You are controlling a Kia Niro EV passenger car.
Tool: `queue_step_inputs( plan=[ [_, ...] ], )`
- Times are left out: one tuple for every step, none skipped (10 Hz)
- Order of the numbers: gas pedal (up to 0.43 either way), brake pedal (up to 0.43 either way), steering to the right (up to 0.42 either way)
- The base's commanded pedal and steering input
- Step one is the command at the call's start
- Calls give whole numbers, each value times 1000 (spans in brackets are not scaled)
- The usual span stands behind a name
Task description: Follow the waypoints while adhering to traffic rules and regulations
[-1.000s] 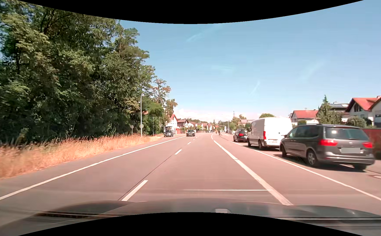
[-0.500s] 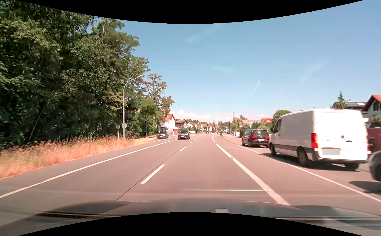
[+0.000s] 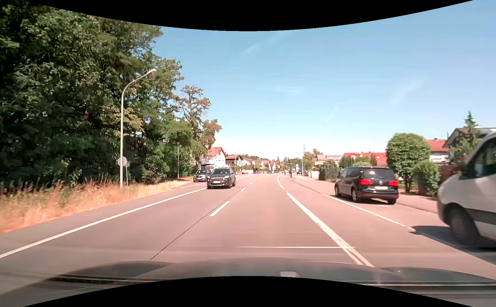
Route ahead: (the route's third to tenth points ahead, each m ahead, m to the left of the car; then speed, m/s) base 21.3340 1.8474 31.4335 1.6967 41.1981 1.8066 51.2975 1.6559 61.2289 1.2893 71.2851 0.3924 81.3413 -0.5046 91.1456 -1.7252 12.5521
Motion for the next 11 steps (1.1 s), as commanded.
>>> queue_step_inputs(
  plan=[
    [28,0,-3],
    [28,0,-3],
    [28,0,-3],
    [28,0,-3],
    [28,0,-3],
    [28,0,-3],
    [28,0,-3],
    [28,0,-3],
    [28,0,-3],
    [28,0,-3],
    [28,0,-3]
  ],
)
